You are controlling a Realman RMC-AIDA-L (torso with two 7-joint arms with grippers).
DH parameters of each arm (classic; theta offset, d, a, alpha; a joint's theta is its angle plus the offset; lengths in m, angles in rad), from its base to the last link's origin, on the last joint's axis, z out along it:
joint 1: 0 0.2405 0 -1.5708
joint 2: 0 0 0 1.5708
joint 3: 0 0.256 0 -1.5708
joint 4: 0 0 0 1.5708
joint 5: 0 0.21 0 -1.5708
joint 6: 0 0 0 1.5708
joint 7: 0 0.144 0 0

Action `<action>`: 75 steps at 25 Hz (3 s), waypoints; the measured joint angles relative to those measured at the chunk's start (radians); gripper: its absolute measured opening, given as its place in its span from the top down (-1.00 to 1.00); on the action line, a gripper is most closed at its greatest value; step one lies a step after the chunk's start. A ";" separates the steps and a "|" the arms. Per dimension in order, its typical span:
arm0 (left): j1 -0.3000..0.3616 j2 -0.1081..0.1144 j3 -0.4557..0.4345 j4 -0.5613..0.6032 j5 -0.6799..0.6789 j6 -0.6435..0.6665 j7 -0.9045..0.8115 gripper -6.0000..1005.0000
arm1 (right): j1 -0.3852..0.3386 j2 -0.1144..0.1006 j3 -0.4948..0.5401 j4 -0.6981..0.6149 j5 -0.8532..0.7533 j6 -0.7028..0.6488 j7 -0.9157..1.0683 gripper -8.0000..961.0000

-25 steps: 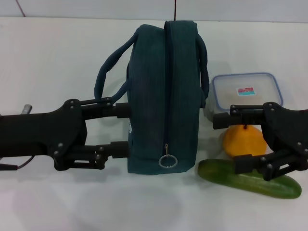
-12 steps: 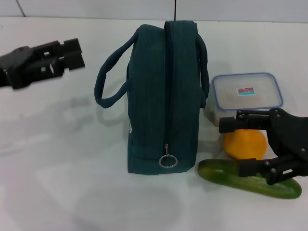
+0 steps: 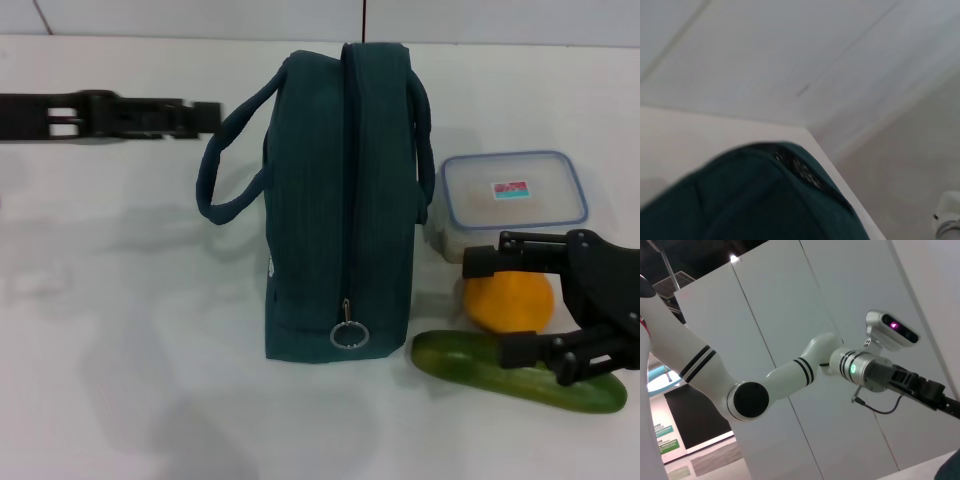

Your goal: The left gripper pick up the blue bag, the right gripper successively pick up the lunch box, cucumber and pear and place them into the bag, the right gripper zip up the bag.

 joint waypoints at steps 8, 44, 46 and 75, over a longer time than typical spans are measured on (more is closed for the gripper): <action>-0.079 -0.037 0.050 0.030 0.015 -0.019 -0.115 -0.57 | -0.010 -0.006 0.000 0.000 0.000 0.009 -0.012 -0.85; -0.202 -0.064 0.140 0.072 0.311 -0.123 -0.214 -0.56 | -0.061 -0.001 -0.001 0.002 0.000 0.019 -0.041 -0.85; -0.204 -0.059 0.141 0.071 0.312 -0.123 -0.214 -0.54 | -0.061 0.000 -0.002 0.005 0.000 0.021 -0.041 -0.85; -0.196 -0.051 0.134 0.001 0.263 -0.120 -0.209 0.87 | -0.109 0.044 0.096 0.011 0.011 0.016 -0.040 -0.85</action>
